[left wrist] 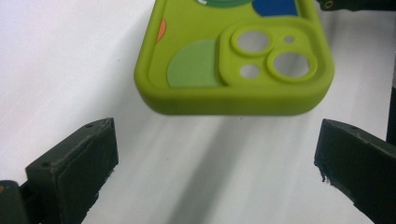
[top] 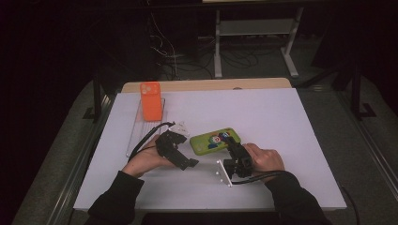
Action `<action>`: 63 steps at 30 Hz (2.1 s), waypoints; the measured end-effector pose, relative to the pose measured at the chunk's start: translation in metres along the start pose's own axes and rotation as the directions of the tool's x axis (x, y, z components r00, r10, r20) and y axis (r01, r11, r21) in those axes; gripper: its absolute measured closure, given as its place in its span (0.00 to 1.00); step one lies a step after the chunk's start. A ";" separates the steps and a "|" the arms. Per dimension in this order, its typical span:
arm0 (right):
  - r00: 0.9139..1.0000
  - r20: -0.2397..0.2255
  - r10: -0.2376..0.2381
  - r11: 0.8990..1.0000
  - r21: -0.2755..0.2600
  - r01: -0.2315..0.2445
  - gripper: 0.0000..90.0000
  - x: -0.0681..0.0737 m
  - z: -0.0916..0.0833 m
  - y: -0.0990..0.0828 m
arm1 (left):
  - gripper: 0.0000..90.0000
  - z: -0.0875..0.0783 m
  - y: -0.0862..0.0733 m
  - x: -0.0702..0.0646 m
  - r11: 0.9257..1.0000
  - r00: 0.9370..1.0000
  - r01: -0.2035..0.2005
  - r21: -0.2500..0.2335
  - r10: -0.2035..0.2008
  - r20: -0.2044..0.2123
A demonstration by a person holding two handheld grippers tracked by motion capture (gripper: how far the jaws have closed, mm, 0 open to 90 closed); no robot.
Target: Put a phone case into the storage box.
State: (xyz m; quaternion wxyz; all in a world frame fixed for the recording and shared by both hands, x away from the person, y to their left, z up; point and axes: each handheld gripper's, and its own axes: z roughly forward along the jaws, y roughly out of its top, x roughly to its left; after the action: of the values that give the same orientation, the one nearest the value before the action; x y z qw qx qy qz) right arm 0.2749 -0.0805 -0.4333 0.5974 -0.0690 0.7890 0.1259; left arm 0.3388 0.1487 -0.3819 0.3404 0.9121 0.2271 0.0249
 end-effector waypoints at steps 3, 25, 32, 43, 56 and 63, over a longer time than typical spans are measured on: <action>1.000 -0.004 0.013 1.000 0.001 -0.013 0.84 -0.001 0.000 -0.001 | 0.00 -0.001 0.000 0.001 1.000 1.000 -0.012 0.009 0.012 -0.003; 0.923 -0.134 0.361 0.932 0.023 -0.361 0.84 -0.015 0.004 -0.014 | 0.00 -0.002 0.001 0.002 1.000 1.000 -0.010 -0.019 0.010 -0.022; 0.817 -0.206 0.539 0.840 0.052 -0.541 0.84 -0.021 0.005 -0.022 | 0.00 -0.003 0.001 0.002 1.000 1.000 -0.018 -0.004 0.018 -0.022; 0.622 -0.279 0.732 0.669 0.121 -0.733 0.84 -0.029 0.010 -0.030 | 0.00 -0.002 0.001 0.001 1.000 1.000 -0.003 -0.015 0.003 -0.021; 0.333 -0.345 0.878 0.421 0.222 -0.879 0.84 -0.036 0.018 -0.048 | 0.00 -0.001 0.002 0.001 1.000 1.000 0.008 -0.016 -0.008 -0.028; 0.126 -0.347 0.929 0.234 0.290 -0.928 0.84 -0.035 0.023 -0.057 | 0.00 -0.001 0.003 0.003 0.999 0.999 0.017 -0.027 -0.019 -0.040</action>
State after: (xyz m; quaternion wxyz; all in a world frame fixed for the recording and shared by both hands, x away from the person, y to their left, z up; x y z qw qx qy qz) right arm 0.3209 -0.1299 -0.4117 0.1869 0.4082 0.7739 0.4468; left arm 0.3428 0.1488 -0.3797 0.3480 0.9047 0.2418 0.0433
